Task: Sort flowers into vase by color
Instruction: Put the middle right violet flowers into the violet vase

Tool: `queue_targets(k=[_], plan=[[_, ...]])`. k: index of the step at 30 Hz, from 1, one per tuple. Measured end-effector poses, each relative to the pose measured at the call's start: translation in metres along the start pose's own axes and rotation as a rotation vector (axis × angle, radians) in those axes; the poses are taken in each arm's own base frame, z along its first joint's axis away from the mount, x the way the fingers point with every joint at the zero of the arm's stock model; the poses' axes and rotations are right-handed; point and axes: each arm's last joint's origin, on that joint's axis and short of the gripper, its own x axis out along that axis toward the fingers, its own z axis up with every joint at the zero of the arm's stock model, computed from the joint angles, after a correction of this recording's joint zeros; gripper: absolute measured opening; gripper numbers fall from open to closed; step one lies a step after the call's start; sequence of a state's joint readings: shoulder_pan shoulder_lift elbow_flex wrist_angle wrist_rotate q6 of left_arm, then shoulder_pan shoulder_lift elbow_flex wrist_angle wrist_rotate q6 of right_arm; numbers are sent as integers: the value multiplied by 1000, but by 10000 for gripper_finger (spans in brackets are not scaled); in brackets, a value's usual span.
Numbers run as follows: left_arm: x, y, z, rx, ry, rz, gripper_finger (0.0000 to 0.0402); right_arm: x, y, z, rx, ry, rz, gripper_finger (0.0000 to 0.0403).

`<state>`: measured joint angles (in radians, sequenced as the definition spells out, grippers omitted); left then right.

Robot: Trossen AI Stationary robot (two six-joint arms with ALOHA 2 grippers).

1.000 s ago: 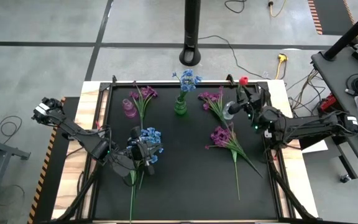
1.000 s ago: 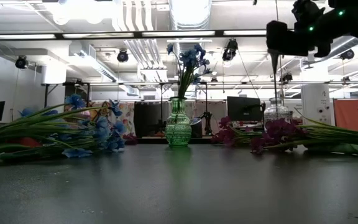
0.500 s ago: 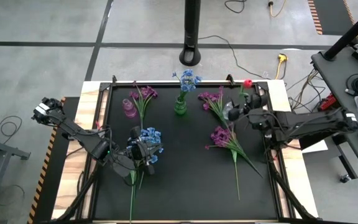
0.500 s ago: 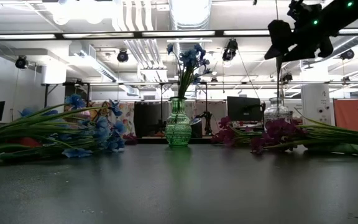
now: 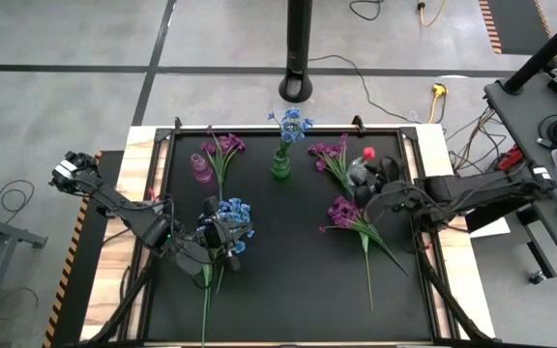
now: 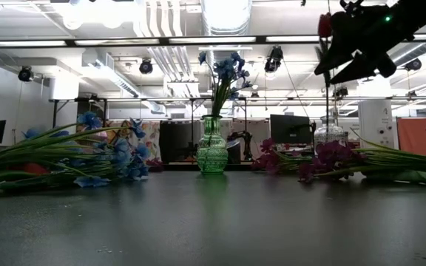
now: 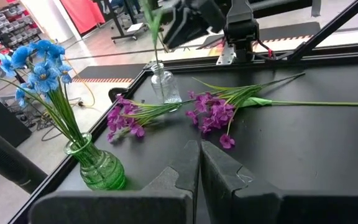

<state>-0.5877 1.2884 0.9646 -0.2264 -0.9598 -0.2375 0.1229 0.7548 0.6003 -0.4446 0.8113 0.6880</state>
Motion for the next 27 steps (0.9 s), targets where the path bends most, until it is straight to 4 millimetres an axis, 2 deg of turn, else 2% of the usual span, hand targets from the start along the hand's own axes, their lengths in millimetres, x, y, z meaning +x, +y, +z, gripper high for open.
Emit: queue_targets(k=[14,21,27], plan=[[0,0,0,-8,0,0,0,0,28,-33,-2,239,156,274],[0,0,0,-9,0,-1,0,6,34,-44,-13,347,175,274],[0,0,0,-9,0,-1,0,6,31,-51,-23,433,156,274]])
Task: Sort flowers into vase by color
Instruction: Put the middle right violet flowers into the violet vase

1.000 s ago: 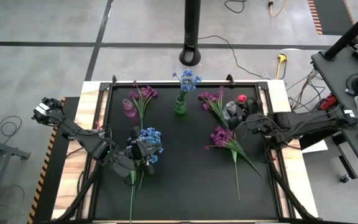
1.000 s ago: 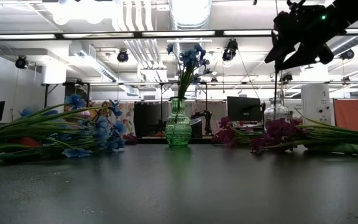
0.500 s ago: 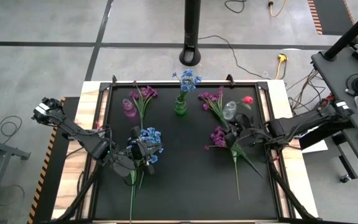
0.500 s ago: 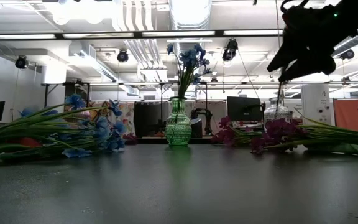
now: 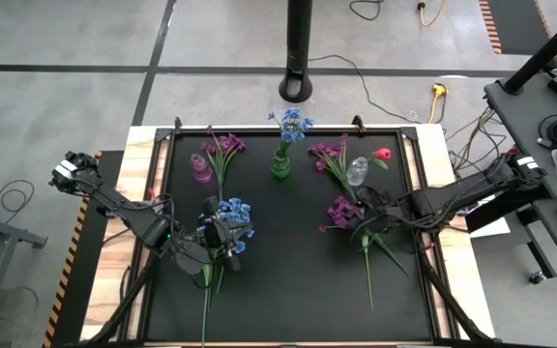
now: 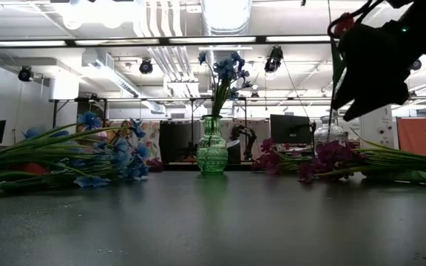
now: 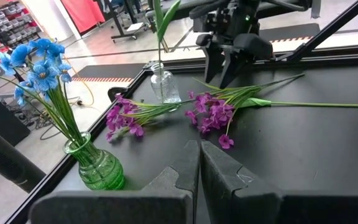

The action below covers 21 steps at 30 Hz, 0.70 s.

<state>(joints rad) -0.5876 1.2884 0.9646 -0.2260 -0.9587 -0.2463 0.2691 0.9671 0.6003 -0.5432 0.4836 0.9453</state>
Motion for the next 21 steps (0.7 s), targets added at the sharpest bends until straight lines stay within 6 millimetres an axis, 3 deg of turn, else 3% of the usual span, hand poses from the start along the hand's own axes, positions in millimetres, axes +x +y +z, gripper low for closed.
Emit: queue_targets(k=[7,13,21], plan=[[0,0,0,-2,0,0,0,-6,-3,-11,-8,139,15,274],[0,0,0,-3,1,0,0,-11,-9,-26,17,392,18,274],[0,0,0,-3,1,0,0,-13,-13,-47,-40,564,-118,273]])
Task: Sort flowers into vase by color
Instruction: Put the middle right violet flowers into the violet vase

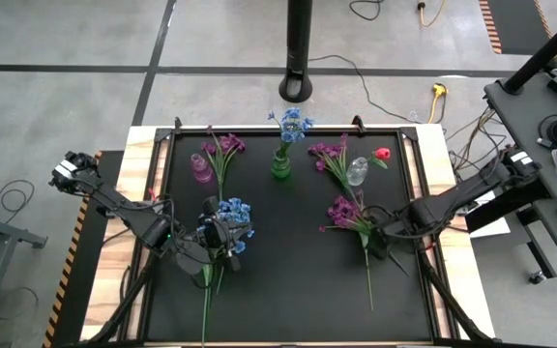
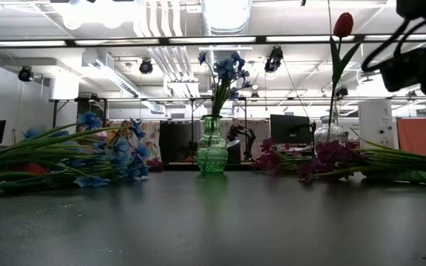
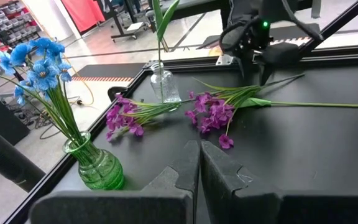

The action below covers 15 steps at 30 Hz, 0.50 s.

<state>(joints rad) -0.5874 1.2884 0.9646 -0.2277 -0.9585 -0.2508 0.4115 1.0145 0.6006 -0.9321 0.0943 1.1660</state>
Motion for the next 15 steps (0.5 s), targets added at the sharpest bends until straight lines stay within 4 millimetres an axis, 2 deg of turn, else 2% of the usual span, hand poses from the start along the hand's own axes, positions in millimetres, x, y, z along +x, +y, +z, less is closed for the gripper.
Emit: queue_targets(k=[5,9,12,15], plan=[[0,0,0,-2,-1,0,0,14,5,-1,-30,5,-79,264],[0,0,0,-22,-1,0,0,28,13,1,-83,25,-95,241],[0,0,0,-26,-1,-1,0,36,15,0,-96,59,-150,209],[0,0,0,-56,-1,-2,0,40,18,-1,-102,66,-161,157]])
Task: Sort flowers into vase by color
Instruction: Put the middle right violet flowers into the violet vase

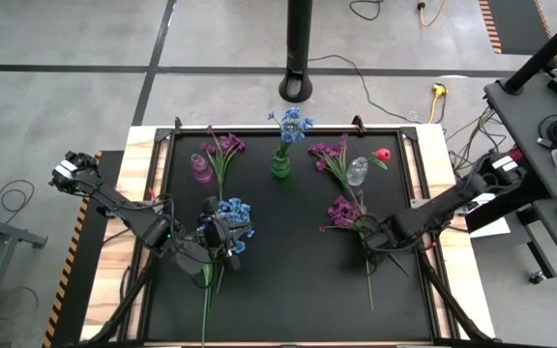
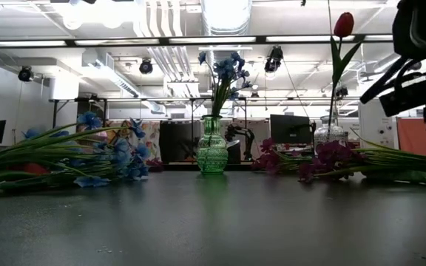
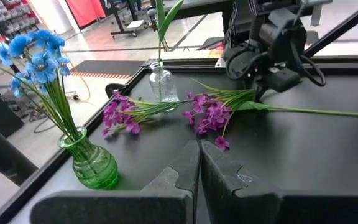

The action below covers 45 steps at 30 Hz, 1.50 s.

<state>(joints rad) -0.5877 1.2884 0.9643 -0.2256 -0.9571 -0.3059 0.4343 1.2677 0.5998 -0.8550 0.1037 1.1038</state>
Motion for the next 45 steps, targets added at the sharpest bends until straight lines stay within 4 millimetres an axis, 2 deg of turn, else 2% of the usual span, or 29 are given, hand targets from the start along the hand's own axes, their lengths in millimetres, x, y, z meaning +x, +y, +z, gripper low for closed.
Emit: queue_targets(k=[6,8,13,16,18,21,23,26,30,35,39,45], plan=[[0,-1,-1,-65,15,-37,0,-2,0,-4,-17,9,3,34],[0,-2,-2,-104,22,-54,0,-5,-2,-5,-9,19,14,18],[2,-7,-8,-179,20,-63,0,-22,-10,-10,11,34,-17,13],[9,-20,-21,-165,7,-104,0,-42,-9,-12,-7,13,5,13],[17,-33,-31,-128,5,-206,0,-58,-5,-12,-21,-44,46,13],[29,-54,-39,-71,-60,-396,0,-81,5,-13,-50,-181,152,13],[34,-65,-39,-48,-142,-458,0,-94,13,-14,-81,-266,232,13],[44,-77,-40,-70,-258,-462,0,-107,27,-14,-147,-424,349,13],[59,-82,-48,-90,-295,-437,7,-120,49,-9,-235,-611,501,13],[62,-80,-46,-151,-294,-435,47,-129,70,-1,-327,-819,551,13],[63,-77,-39,-199,-350,-431,97,-134,91,10,-373,-1076,513,13],[70,-71,-35,-218,-356,-389,169,-134,120,34,-456,-1323,523,13]])
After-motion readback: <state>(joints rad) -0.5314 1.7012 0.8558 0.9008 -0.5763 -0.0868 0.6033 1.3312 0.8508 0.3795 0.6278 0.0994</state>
